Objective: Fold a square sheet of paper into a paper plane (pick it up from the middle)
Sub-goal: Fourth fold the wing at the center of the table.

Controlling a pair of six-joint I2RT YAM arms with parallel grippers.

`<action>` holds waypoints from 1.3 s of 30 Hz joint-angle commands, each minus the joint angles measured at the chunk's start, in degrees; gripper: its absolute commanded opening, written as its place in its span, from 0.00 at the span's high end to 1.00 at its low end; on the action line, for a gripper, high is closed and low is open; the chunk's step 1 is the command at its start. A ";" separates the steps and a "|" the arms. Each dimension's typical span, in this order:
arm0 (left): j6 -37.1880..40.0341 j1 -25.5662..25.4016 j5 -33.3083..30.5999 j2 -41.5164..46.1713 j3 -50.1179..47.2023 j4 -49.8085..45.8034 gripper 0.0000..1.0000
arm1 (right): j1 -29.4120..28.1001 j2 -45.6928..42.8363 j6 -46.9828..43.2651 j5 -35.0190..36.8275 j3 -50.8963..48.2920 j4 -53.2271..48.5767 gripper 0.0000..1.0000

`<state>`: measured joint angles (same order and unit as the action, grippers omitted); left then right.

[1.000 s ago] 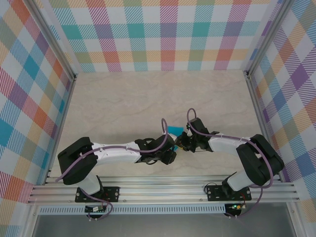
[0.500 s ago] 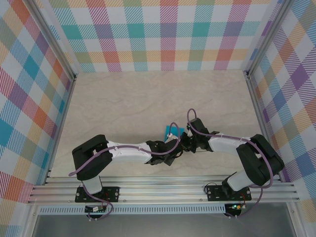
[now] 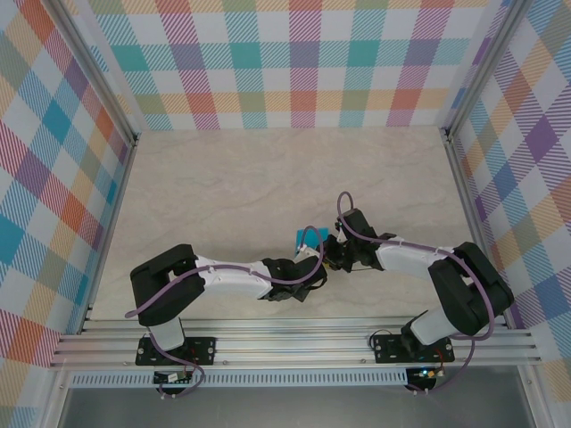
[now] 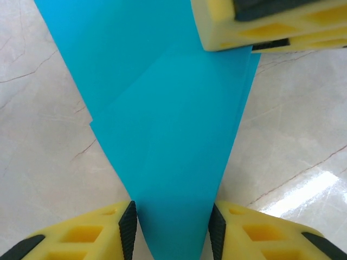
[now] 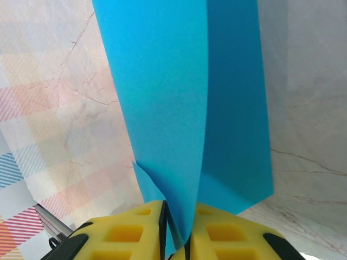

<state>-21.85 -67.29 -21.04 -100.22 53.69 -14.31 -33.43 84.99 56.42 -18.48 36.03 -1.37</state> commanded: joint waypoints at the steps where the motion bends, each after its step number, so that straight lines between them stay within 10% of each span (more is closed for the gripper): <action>1: -0.12 -1.08 -0.06 1.79 -1.12 1.74 0.63 | -0.24 -1.49 -0.11 -1.04 1.36 -0.05 0.79; 14: 0.35 -1.01 -1.50 2.18 -1.22 1.30 0.71 | 1.19 -2.20 -4.95 1.07 3.60 -6.72 0.69; 31: -1.39 -0.60 -3.82 11.84 -4.36 0.12 0.40 | 2.21 2.48 -8.70 -2.70 7.72 -7.50 0.82; 39: 1.09 -1.13 0.51 11.11 -3.53 1.33 0.48 | 2.19 3.24 -8.97 -3.40 9.29 -8.37 0.85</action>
<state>-21.78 -67.44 -22.26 -88.14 49.91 -13.39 -31.48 87.42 48.58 -20.56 43.44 -8.60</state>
